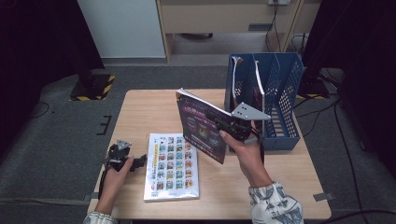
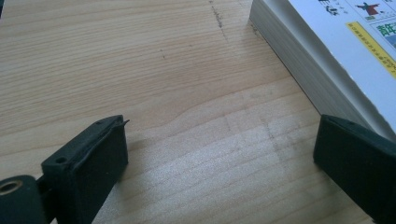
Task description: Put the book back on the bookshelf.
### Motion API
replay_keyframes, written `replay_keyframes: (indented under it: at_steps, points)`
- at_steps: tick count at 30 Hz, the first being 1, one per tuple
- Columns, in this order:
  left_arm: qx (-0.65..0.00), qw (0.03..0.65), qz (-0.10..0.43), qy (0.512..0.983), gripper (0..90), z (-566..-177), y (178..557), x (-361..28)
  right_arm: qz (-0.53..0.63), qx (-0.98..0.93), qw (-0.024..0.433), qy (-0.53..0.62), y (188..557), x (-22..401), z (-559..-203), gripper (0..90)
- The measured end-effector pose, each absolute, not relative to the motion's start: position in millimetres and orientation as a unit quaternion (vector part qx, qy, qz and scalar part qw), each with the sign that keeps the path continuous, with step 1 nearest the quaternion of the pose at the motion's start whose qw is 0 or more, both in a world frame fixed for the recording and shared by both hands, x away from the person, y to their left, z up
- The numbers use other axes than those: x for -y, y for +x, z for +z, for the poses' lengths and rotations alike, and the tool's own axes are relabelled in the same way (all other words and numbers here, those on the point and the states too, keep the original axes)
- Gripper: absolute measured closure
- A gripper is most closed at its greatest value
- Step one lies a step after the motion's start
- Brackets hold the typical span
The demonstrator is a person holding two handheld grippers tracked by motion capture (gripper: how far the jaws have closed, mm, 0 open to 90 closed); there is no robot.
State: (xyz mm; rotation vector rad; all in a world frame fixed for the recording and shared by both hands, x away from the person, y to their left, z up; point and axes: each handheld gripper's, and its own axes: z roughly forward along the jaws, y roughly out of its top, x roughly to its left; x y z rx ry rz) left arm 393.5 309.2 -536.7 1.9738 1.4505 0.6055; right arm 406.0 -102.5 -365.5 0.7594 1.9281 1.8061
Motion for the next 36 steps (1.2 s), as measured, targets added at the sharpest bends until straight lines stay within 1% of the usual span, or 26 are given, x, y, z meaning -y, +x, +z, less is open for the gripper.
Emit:
replay_keyframes:
  at_steps: [15, 36]
  points:
    - [-0.547, 0.305, 0.228, 0.746, 2.2, -536.7, 393.6, -309.3, 0.643, -0.686, 0.196, 0.279, 394.6, 125.0, -364.2, 84.0]
    - [-0.555, 0.302, 0.227, 0.741, 0.5, -536.9, 391.9, -309.8, 0.640, -0.686, 0.192, 0.287, 396.1, 127.5, -363.8, 84.0]
